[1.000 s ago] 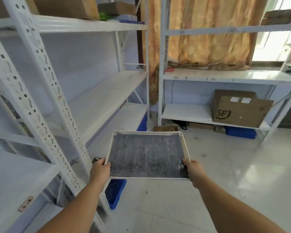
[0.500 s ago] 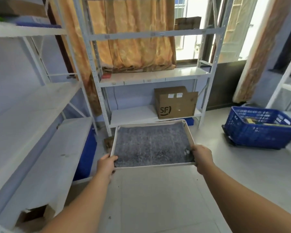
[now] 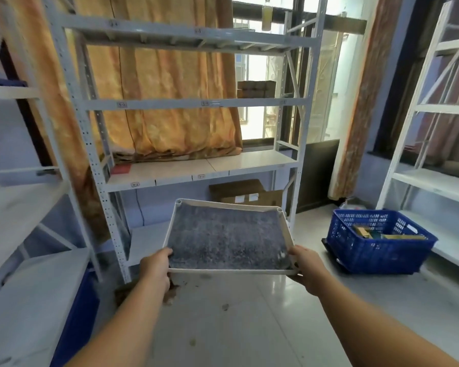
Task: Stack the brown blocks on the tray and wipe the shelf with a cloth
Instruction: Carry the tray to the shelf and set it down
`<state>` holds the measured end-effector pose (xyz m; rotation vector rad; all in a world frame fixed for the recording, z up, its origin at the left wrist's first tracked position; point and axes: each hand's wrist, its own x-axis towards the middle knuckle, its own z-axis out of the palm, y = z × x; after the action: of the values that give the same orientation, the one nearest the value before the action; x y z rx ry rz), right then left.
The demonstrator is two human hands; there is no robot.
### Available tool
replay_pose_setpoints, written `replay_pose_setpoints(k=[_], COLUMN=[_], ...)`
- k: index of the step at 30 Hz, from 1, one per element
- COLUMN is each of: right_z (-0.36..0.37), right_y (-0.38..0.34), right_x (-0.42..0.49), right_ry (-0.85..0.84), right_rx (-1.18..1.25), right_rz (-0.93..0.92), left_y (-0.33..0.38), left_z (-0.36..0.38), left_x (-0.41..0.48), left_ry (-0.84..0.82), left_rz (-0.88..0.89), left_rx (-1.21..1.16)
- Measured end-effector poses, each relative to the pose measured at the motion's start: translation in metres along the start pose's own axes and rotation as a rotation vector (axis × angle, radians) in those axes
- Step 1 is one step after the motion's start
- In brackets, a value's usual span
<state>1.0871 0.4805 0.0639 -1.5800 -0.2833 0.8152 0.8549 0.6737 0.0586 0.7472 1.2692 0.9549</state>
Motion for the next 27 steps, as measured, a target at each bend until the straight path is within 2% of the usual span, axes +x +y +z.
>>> replay_pose_setpoints(k=[5, 9, 13, 17, 22, 25, 27], right_z=[0.014, 0.018, 0.024, 0.031, 0.03, 0.032, 0.036], right_y=[-0.033, -0.063, -0.101, -0.145, -0.213, -0.251, -0.273], right_x=[0.05, 0.121, 0.207, 0.282, 0.35, 0.384, 0.408], right_ry=[-0.16, -0.151, -0.096, -0.13, -0.208, -0.233, -0.204], right_rx=[0.071, 0.162, 0.252, 0.379, 0.511, 0.644, 0.647], right_rz=[0.016, -0.036, -0.09, -0.119, -0.197, -0.172, -0.161], left_y=[0.042, 0.068, 0.088, 0.111, 0.147, 0.175, 0.194], left_z=[0.051, 0.105, 0.17, 0.237, 0.311, 0.346, 0.367], left_x=[0.044, 0.08, 0.113, 0.14, 0.178, 0.2, 0.216], left_ry=[-0.038, -0.135, -0.183, -0.139, -0.188, -0.206, -0.176], left_rz=[-0.019, -0.044, 0.039, 0.073, 0.123, 0.202, 0.253], left_rx=[-0.063, -0.127, -0.199, -0.232, -0.256, -0.233, -0.2])
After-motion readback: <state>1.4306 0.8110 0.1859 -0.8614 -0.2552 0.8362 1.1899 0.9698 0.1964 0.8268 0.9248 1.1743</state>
